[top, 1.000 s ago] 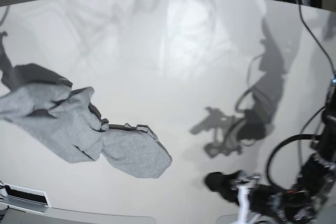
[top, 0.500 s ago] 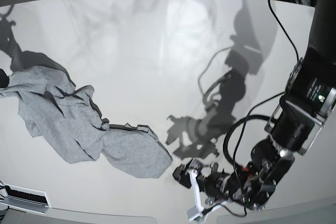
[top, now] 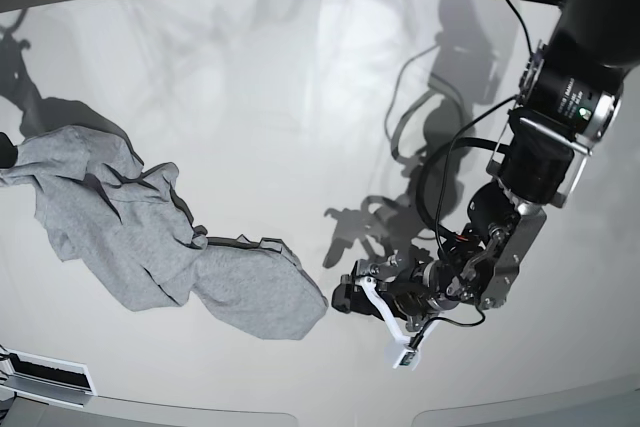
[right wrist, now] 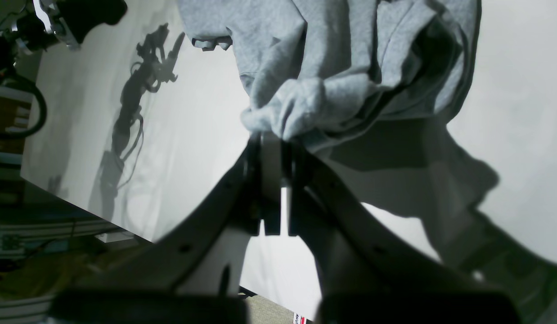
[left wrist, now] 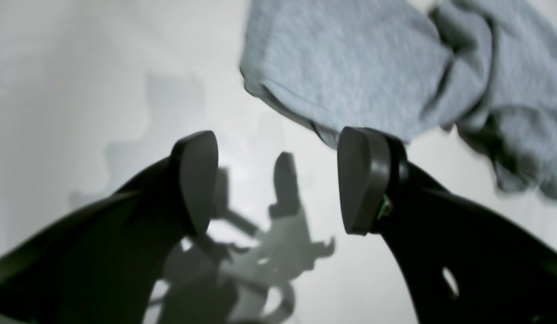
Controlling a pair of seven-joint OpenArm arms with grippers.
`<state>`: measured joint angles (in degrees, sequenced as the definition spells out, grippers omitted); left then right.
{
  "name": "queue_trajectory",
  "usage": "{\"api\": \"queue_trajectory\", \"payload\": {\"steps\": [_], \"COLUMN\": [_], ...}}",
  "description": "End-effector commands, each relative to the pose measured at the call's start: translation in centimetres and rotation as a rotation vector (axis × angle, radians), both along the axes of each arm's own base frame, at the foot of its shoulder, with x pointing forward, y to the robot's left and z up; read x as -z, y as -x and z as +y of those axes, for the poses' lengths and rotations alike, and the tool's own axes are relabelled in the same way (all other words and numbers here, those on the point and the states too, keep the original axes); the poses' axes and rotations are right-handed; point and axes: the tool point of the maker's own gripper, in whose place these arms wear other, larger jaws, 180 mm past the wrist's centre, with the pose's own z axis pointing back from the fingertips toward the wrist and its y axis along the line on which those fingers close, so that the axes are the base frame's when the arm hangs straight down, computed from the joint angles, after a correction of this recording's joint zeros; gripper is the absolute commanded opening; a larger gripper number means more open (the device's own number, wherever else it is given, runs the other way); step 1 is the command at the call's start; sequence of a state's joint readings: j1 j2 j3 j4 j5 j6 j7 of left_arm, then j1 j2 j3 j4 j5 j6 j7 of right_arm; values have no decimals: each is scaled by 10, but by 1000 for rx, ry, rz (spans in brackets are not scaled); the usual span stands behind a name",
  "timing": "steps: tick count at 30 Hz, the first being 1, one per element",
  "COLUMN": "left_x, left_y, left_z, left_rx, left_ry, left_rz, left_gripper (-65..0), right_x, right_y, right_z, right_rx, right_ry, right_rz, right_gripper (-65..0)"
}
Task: Layout the t-shirt on the table in an organized manner, then fold the t-shirt properly
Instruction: 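Reach the left gripper to the shirt's spread-out edge and grasp it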
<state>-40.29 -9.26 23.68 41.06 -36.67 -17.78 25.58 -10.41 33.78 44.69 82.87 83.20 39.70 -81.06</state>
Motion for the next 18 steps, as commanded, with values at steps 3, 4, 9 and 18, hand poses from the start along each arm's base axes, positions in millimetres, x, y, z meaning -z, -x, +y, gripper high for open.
{"api": "queue_trajectory", "payload": {"steps": [3,4,9,18], "left_x": [-37,-38,-48,-57], "left_y": [-19,-19,-17,-4], "left_z": [-23,-29,-68,-132], "left_rx": [3,15,72,188], "left_ry": [85,82,90,45], "left_rz": [-96,-103,-133,-203], "left_gripper": [-230,-230,-230,-230], "right_x": [-19,-19,-19,-19], "right_y": [-9,-9,-9,-9], "right_z": [-5,-5,-5,-5], "right_rx": [-4,-4,-4,-4], "right_ry": [12,12,12,12], "right_rz": [-62,-62,-62,-62], "right_gripper": [-650,-650,-650,-650]}}
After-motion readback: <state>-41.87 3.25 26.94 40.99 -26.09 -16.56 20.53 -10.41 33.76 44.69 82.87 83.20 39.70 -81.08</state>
